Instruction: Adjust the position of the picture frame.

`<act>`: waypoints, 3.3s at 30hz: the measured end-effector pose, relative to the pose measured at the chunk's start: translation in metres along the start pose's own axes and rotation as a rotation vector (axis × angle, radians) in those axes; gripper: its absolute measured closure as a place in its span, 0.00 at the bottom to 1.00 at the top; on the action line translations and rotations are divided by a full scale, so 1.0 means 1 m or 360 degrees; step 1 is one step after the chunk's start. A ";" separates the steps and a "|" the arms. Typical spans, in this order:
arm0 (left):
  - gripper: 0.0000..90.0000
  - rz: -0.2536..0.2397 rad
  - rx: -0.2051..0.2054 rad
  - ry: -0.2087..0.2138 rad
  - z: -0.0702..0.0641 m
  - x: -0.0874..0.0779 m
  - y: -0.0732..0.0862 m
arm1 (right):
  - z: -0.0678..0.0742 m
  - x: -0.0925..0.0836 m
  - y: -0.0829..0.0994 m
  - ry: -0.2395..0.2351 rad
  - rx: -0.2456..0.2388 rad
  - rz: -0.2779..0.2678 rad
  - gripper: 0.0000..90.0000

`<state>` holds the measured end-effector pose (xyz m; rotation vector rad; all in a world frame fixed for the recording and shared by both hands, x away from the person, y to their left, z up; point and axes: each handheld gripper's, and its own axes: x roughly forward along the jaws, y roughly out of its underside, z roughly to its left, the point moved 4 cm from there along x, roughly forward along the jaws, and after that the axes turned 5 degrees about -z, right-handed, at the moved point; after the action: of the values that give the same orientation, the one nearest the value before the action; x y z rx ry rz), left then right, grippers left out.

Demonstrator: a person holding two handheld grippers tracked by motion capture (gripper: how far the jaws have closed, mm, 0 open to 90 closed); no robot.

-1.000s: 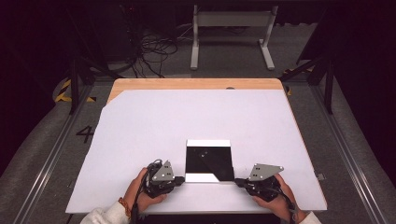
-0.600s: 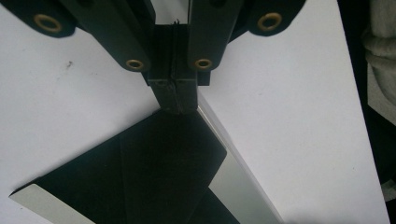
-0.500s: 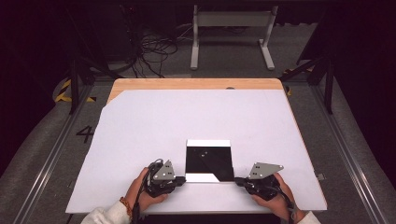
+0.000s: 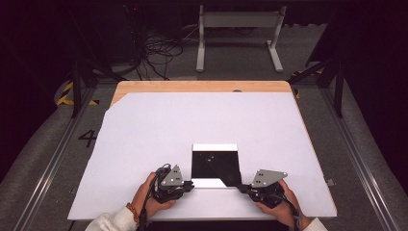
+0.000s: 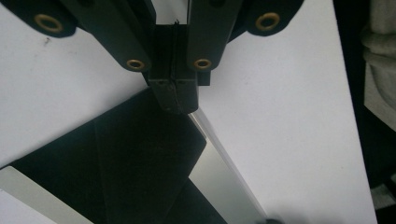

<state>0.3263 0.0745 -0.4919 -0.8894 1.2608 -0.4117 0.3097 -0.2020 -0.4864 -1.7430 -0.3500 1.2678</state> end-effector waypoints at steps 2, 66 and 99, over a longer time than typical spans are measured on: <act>0.91 0.0032 0.0045 -0.0044 -0.003 0.000 -0.001 | 0.000 0.001 -0.001 0.0000 -0.0012 0.0003 1.00; 0.94 -0.0060 -0.0052 -0.0167 0.029 -0.009 -0.001 | -0.025 -0.013 -0.005 0.0143 0.0050 0.0059 1.00; 0.87 -0.0052 -0.0047 -0.0081 0.029 -0.006 0.001 | -0.029 -0.007 -0.005 0.0079 0.0087 0.0199 1.00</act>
<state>0.3517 0.0894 -0.4878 -0.9413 1.2096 -0.3950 0.3333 -0.2187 -0.4775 -1.7688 -0.1782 1.3080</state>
